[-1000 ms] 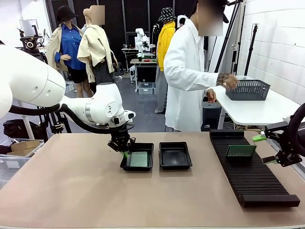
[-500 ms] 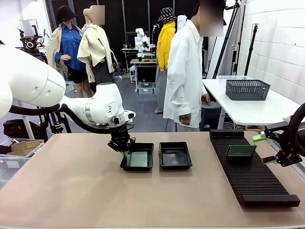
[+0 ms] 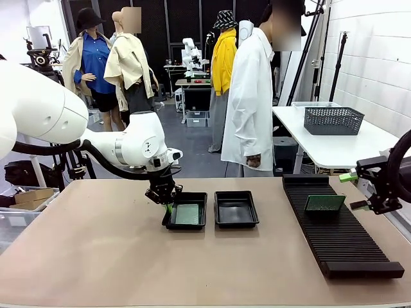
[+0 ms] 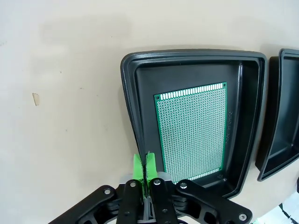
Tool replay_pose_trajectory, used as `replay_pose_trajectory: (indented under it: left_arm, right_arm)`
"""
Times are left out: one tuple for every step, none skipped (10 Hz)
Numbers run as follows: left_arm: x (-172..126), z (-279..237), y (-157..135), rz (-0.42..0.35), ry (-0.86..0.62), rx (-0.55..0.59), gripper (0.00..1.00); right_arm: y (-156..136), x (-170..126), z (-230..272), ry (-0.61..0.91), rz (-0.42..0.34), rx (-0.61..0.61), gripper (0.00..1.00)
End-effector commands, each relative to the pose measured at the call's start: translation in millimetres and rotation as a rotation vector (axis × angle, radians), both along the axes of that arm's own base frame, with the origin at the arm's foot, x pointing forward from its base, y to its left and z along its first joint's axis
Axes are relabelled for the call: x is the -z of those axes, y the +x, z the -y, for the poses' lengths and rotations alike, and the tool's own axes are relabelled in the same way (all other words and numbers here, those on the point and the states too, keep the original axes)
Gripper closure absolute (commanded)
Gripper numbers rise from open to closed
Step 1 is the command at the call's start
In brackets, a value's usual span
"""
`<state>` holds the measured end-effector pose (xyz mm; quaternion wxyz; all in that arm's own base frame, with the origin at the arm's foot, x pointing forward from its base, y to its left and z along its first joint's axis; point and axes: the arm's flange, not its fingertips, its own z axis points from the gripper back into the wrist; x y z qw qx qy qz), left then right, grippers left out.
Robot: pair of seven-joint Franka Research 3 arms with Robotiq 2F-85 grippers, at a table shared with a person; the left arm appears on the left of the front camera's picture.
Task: Inspect and transfer BCBs to ESD trays.
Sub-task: Pick up the ESD tray and place it on the left side of the table.
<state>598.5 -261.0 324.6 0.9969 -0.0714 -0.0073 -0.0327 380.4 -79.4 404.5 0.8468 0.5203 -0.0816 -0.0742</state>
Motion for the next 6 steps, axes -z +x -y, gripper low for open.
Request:
replay_pose_trajectory:
  left_arm:
    - [1,0,0,0.018,0.005,-0.006,1.0]
    - [1,0,0,0.018,0.005,-0.006,1.0]
    - [1,0,0,0.018,0.005,-0.006,1.0]
    - [1,0,0,0.018,0.005,-0.006,1.0]
    - [1,0,0,0.018,0.005,-0.006,1.0]
    - [1,0,0,0.018,0.005,-0.006,1.0]
  right_arm:
    - [37,4,15,0.057,0.028,-0.089,0.0]
    - [47,6,20,0.092,0.01,-0.124,0.0]
    - [56,10,25,0.127,-0.004,-0.113,0.0]
    - [65,14,31,0.17,-0.017,-0.13,0.0]
    - [71,17,33,0.207,-0.029,-0.137,0.0]
    - [80,21,32,0.223,-0.04,-0.137,0.0]
